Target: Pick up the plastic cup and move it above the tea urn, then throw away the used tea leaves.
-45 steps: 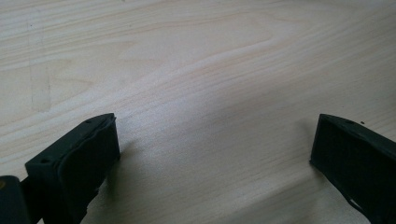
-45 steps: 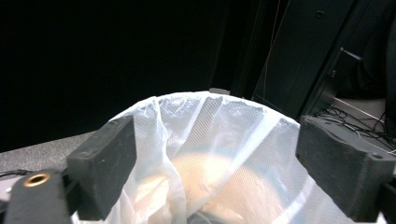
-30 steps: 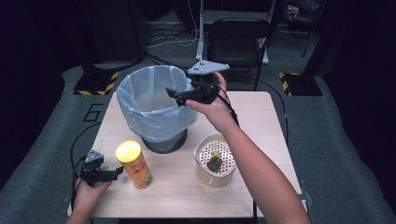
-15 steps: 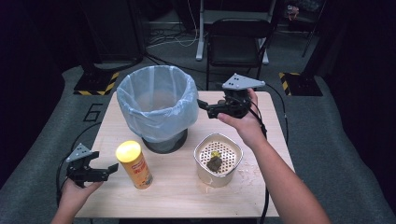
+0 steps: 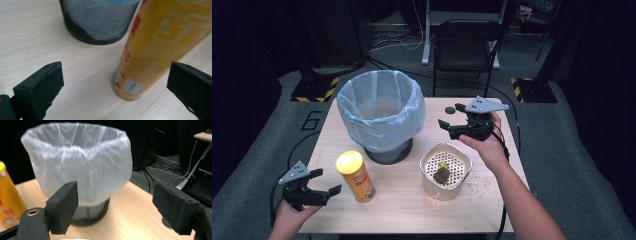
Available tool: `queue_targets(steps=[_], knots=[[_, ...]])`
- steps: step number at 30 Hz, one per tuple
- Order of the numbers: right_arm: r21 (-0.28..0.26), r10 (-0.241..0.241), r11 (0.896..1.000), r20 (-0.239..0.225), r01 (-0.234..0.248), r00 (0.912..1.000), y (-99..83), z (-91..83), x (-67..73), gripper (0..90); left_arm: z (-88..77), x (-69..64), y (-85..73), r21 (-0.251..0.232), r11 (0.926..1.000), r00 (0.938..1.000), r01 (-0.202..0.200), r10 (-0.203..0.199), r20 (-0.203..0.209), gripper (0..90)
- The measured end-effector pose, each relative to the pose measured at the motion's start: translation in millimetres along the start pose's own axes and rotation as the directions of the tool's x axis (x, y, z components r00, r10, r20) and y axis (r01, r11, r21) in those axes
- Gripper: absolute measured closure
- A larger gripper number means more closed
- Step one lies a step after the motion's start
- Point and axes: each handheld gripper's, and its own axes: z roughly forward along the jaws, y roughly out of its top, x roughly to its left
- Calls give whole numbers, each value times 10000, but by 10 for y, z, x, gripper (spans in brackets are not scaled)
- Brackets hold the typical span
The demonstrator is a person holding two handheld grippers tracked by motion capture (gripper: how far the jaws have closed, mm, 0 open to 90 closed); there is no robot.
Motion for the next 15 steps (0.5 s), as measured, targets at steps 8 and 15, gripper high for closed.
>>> queue_targets(steps=[8, 15], knots=[[124, 82, 9999, 465, -88, 9989, -276, -189, -21, 186, 58, -157, -8, -328, 9993, 9966, -167, 193, 803, 3], [179, 6, 9998, 694, -18, 9976, -464, -302, -11, 185, 181, -191, 60, -299, 9976, 9912, -630, 660, 1144, 16]])
